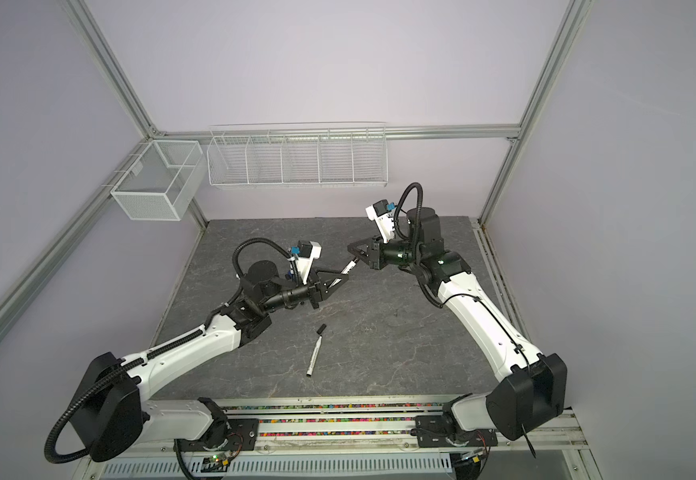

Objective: Insert the pens into the pen caps
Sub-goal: 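Press the black cap down onto the marker with the right gripper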

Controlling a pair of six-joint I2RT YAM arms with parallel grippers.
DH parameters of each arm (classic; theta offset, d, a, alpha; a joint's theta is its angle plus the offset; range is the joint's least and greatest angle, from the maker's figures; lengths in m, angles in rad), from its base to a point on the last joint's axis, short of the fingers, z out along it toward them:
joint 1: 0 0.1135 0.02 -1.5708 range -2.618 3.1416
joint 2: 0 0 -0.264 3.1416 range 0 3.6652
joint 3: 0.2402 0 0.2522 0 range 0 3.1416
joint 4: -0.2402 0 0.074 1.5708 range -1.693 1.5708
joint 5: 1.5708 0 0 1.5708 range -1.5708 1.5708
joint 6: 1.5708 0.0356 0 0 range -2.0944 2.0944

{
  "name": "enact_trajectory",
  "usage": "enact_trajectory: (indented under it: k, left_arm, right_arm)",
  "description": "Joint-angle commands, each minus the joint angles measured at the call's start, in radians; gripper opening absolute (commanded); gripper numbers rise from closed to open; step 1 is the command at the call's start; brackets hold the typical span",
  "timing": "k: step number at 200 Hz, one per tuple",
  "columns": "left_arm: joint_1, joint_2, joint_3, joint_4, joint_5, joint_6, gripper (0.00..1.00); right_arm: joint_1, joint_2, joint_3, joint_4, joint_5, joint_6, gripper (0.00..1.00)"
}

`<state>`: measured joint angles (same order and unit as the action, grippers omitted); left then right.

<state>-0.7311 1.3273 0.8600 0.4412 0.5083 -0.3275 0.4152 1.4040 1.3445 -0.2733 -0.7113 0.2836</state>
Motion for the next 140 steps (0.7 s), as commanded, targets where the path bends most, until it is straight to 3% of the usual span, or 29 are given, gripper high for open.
enact_trajectory:
  k: [1, 70, 140]
  left_arm:
    - [-0.01, -0.003, 0.154, 0.366, -0.147, -0.026, 0.0]
    - [0.006, 0.017, 0.212, 0.359, -0.183, 0.041, 0.0]
    - [0.062, -0.022, 0.159, 0.424, -0.257, -0.015, 0.0]
  right_arm:
    - [0.108, 0.059, -0.05, -0.299, -0.129, -0.088, 0.07]
    - [0.167, 0.132, -0.012, -0.388, -0.101, -0.148, 0.07]
    - [0.148, 0.174, -0.03, -0.436, -0.078, -0.156, 0.07]
